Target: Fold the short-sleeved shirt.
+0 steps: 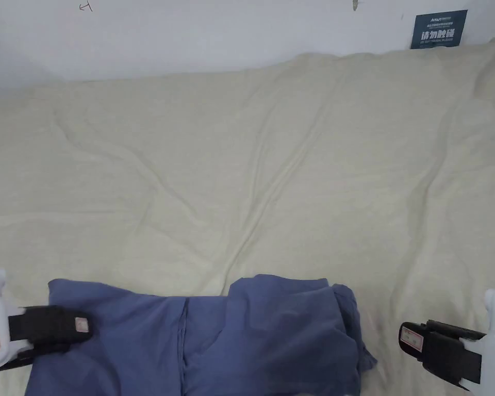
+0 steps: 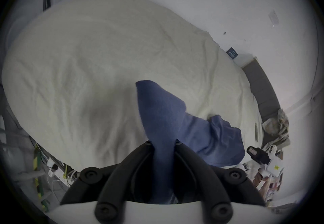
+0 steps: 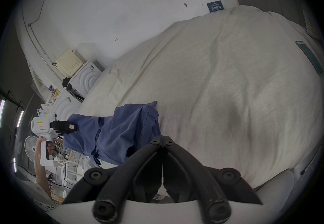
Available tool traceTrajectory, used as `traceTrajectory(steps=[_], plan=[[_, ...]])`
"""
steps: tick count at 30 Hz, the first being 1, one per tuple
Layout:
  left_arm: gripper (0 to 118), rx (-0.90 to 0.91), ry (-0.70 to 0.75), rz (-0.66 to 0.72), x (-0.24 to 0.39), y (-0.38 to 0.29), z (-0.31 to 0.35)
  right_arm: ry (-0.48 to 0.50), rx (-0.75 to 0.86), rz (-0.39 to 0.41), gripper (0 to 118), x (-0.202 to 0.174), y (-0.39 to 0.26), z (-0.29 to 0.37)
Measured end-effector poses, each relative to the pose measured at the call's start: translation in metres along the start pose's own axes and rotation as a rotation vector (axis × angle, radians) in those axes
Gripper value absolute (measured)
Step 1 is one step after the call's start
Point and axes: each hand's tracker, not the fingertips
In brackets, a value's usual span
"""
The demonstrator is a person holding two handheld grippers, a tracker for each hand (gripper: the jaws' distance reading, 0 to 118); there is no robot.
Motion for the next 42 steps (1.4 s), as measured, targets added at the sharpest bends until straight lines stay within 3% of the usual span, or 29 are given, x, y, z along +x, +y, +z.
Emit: traceTrajectory(steps=[3, 9, 13, 22, 25, 26, 27, 28, 29, 37, 38, 41, 42], plan=[[10, -0.036, -0.086, -0.019, 0.040, 0.002, -0.005, 0.007, 0.001, -0.012, 0, 0.008, 0.001, 0.002], [10, -0.050, -0.080, -0.139, 0.107, 0.006, -0.044, 0.058, 0.022, -0.049, 0, 0.024, 0.002, 0.013], [10, -0.128, -0.168, -0.123, 0.141, 0.004, -0.089, 0.018, 0.030, -0.014, 0, 0.029, 0.004, 0.019], [14, -0.280, -0.209, -0.178, 0.186, -0.012, -0.162, 0.013, 0.028, -0.054, 0, 0.048, -0.004, 0.020], [47, -0.308, -0.232, -0.196, 0.188, -0.016, -0.166, 0.013, 0.024, -0.071, 0, 0.050, -0.006, 0.019], [47, -0.305, -0.294, -0.165, 0.187, -0.016, -0.165, 0.014, 0.023, -0.072, 0, 0.049, -0.006, 0.020], [87, -0.309, -0.323, -0.158, 0.187, -0.016, -0.163, 0.013, 0.022, -0.068, 0, 0.049, -0.007, 0.020], [111, -0.301, -0.333, -0.155, 0.187, -0.017, -0.158, 0.009, 0.021, -0.064, 0, 0.047, -0.007, 0.021], [118, -0.253, -0.349, -0.147, 0.188, -0.016, -0.149, 0.008, 0.019, -0.058, 0, 0.047, -0.007, 0.021], [114, -0.163, -0.262, -0.144, 0.153, -0.010, -0.103, 0.000, 0.025, -0.051, 0, 0.042, -0.007, 0.022], [103, -0.159, -0.244, -0.131, 0.147, -0.011, -0.104, 0.005, 0.026, -0.052, 0, 0.042, -0.007, 0.022], [11, -0.135, -0.141, -0.123, 0.144, -0.024, -0.111, 0.003, 0.031, -0.046, 0, 0.040, -0.008, 0.022], [7, -0.128, -0.120, -0.121, 0.147, -0.029, -0.117, 0.003, 0.029, -0.045, 0, 0.039, -0.007, 0.022]])
